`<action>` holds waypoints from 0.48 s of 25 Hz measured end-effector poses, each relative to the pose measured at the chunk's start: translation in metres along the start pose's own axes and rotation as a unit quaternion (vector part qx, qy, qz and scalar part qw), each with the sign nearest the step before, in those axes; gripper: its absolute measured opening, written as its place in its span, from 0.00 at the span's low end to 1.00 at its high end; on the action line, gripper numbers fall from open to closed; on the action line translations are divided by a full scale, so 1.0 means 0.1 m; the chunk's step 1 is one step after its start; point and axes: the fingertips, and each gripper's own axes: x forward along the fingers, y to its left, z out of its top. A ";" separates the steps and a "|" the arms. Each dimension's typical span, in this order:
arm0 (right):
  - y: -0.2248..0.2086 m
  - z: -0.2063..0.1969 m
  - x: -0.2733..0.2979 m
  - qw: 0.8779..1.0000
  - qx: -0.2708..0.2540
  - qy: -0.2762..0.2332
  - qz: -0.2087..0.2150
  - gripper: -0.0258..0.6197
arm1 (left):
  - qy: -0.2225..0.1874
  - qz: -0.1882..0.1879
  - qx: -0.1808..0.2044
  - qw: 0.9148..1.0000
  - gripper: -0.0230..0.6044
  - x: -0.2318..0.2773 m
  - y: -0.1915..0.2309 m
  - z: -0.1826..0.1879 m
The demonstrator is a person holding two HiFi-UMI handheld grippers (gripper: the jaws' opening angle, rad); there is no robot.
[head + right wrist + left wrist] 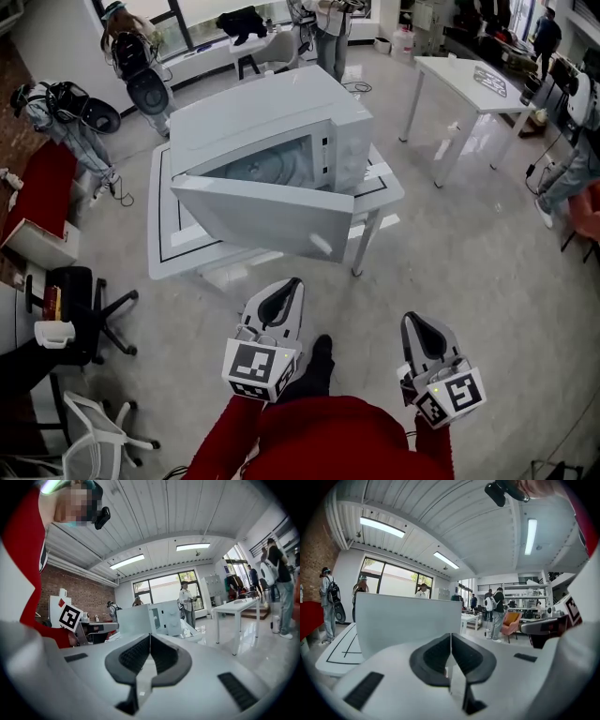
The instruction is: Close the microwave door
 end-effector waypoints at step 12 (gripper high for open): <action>-0.32 0.09 0.64 1.000 0.023 0.008 -0.015 0.06 | 0.043 0.015 -0.005 0.999 0.38 0.73 0.35 -0.07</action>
